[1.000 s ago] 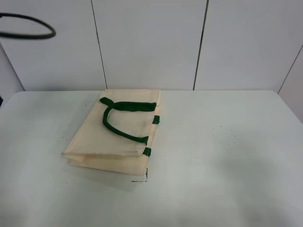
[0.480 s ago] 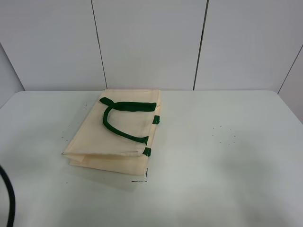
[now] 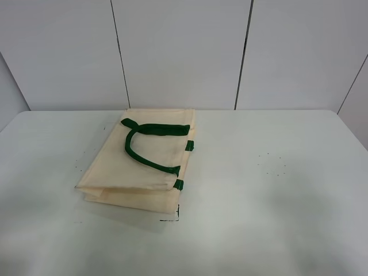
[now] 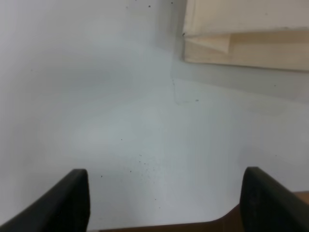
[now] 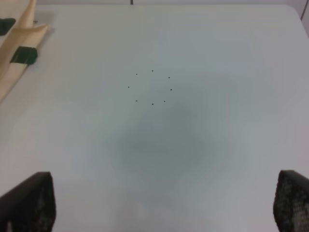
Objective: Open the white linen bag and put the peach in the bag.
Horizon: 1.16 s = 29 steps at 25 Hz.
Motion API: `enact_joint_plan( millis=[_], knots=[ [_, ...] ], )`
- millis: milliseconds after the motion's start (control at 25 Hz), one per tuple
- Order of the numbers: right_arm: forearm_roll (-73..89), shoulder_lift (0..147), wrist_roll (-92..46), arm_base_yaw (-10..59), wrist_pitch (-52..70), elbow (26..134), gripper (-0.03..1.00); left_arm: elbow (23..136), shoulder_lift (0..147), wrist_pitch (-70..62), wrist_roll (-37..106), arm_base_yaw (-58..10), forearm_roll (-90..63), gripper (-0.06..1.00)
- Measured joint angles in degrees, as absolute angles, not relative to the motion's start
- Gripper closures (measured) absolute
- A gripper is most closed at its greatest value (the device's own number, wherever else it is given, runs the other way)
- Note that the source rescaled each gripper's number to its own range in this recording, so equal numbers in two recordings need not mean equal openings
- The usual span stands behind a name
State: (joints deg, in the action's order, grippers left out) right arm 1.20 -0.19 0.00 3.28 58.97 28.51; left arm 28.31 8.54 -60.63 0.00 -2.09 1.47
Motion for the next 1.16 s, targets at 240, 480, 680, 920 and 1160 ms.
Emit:
enact_joint_plan(
  millis=[240, 480, 680, 920, 1160],
  knots=[
    [1.2, -0.19, 0.0, 3.28, 58.97, 28.51, -0.03, 28.31, 6.82, -60.33, 0.0, -2.09, 1.47, -0.02],
    [1.2, -0.19, 0.0, 3.28, 58.97, 28.51, -0.03, 28.31, -0.07, -60.39, 0.0, -2.09, 1.42, -0.02],
    [1.2, -0.19, 0.0, 3.28, 58.97, 28.51, -0.03, 28.31, -0.26, -60.39, 0.0, -2.09, 1.4, -0.02],
    [1.2, -0.19, 0.0, 3.28, 58.97, 28.51, -0.03, 28.31, -0.26, -60.39, 0.0, -2.09, 1.35, -0.02],
    [1.2, -0.19, 0.0, 3.28, 58.97, 28.51, -0.03, 28.31, -0.26, -60.39, 0.0, -2.09, 1.33, -0.02]
  ],
)
